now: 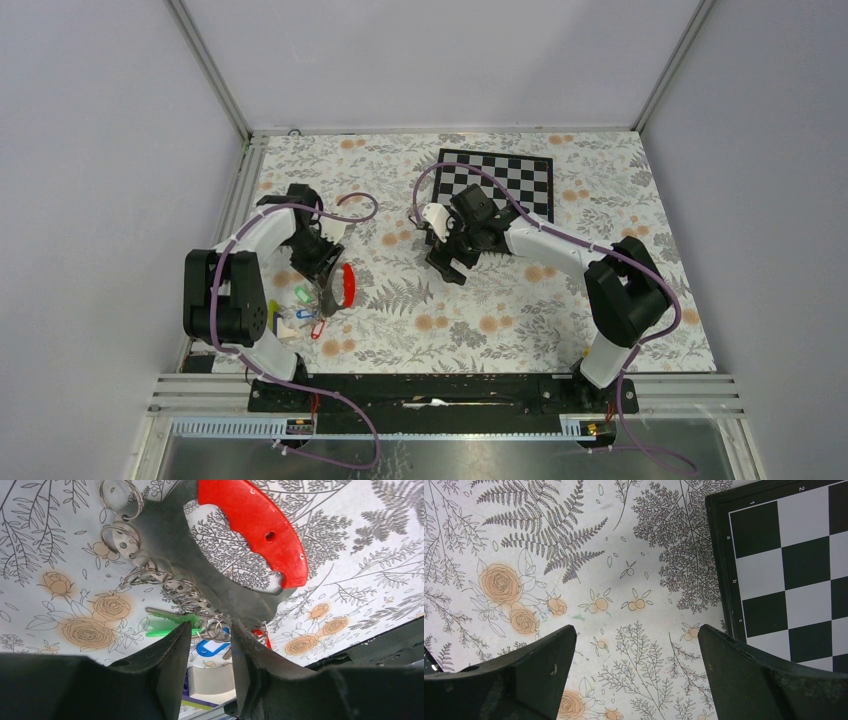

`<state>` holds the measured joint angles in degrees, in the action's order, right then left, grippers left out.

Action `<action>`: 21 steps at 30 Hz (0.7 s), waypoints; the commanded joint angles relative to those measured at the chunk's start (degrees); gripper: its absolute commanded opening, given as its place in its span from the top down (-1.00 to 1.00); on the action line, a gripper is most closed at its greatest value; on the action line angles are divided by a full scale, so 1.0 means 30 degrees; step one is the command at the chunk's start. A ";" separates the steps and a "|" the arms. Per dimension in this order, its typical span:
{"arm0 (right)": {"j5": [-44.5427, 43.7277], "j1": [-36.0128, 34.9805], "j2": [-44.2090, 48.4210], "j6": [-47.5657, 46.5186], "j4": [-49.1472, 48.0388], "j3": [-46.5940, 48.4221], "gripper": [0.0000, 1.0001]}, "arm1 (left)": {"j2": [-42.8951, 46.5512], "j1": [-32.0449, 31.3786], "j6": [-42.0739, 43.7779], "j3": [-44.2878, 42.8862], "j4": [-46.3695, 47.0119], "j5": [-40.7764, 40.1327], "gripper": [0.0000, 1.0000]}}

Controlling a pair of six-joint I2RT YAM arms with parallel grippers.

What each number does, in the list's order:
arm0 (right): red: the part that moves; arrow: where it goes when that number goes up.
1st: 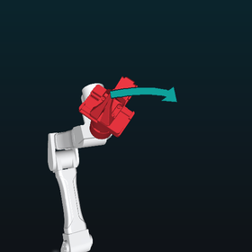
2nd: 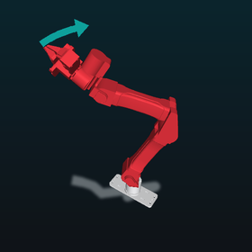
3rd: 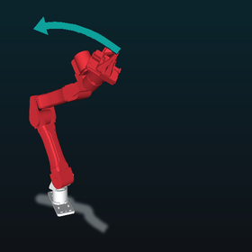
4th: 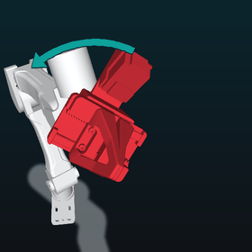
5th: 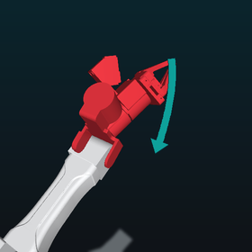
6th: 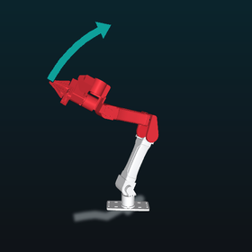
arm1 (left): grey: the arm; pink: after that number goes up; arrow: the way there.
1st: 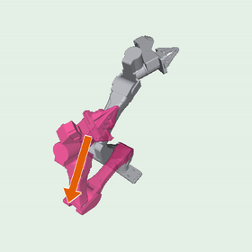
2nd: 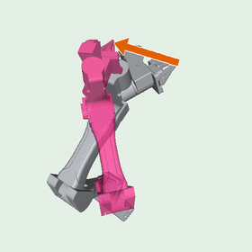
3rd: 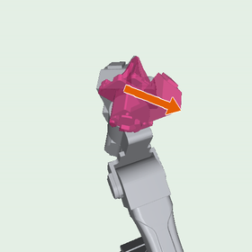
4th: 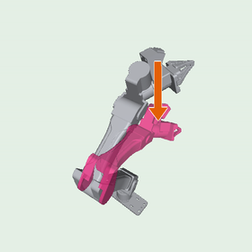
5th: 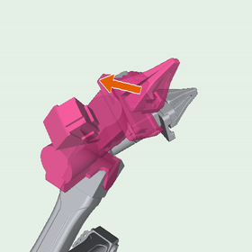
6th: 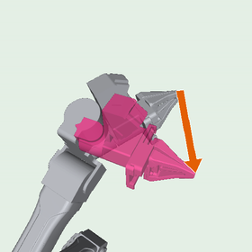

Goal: Put the keys on the keyring

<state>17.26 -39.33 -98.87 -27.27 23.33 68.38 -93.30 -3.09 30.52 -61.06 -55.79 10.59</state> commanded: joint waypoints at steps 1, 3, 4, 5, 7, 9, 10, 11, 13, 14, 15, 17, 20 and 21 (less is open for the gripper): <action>0.0196 0.0005 -0.0067 -0.0315 -0.0057 -0.0030 -0.99 | -0.0432 0.0123 -0.0525 -0.0095 0.0326 -0.0384 0.20; 0.0252 0.0011 -0.0144 -0.0315 -0.0058 -0.0045 -0.99 | -0.0517 0.0123 -0.0726 0.0116 0.0556 -0.0397 0.19; 0.0276 0.0015 -0.0178 -0.0315 -0.0045 -0.0006 -0.99 | -0.0550 0.0123 -0.0787 0.0161 0.0660 -0.0366 0.19; 0.0282 0.0007 -0.0189 -0.0315 -0.0040 -0.0001 -0.99 | -0.0601 0.0123 -0.0845 0.0188 0.0688 -0.0252 0.19; 0.0290 -0.0011 -0.0222 -0.0314 -0.0039 0.0000 -0.99 | -0.0686 0.0125 -0.0942 0.0212 0.0677 0.0012 0.18; 0.0269 0.0014 -0.0237 -0.0348 -0.0005 0.0000 -0.99 | -0.0745 0.0123 -0.0906 0.0283 0.0707 0.0161 0.18; 0.0263 -0.0007 -0.0255 -0.0356 -0.0009 -0.0015 -0.99 | -0.0783 0.0123 -0.0846 0.0321 0.0720 0.0205 0.18; 0.0255 0.0005 -0.0265 -0.0372 0.0009 -0.0002 -0.99 | -0.0795 0.0123 -0.0783 0.0363 0.0710 0.0251 0.19; 0.0269 -0.0004 -0.0312 -0.0374 -0.0013 -0.0008 -0.99 | -0.0900 0.0123 -0.0638 0.0394 0.0671 0.0371 0.18; 0.0270 -0.0009 -0.0312 -0.0374 0.0014 0.0014 -0.99 | -0.0964 0.0123 -0.0553 0.0415 0.0667 0.0488 0.17; 0.0274 -0.0012 -0.0338 -0.0374 0.0048 0.0024 -0.99 | -0.1056 0.0126 -0.0534 0.0429 0.0671 0.0506 0.17; 0.0254 0.0010 -0.0361 -0.0398 0.0084 0.0029 -0.99 | -0.1126 0.0130 -0.0484 0.0456 0.0679 0.0672 0.16; 0.0201 0.0012 -0.0355 -0.0416 0.0089 -0.0014 -0.99 | -0.1137 0.0123 -0.0301 0.0449 0.0500 0.0928 0.15; 0.0196 -0.0008 -0.0387 -0.0427 0.0076 -0.0002 -0.99 | -0.1089 0.0148 -0.0235 0.0448 0.0353 0.1056 0.16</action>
<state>17.26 -39.33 -99.50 -27.64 23.35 68.36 -96.51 -3.05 28.62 -59.70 -54.15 11.38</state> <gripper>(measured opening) 0.993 0.422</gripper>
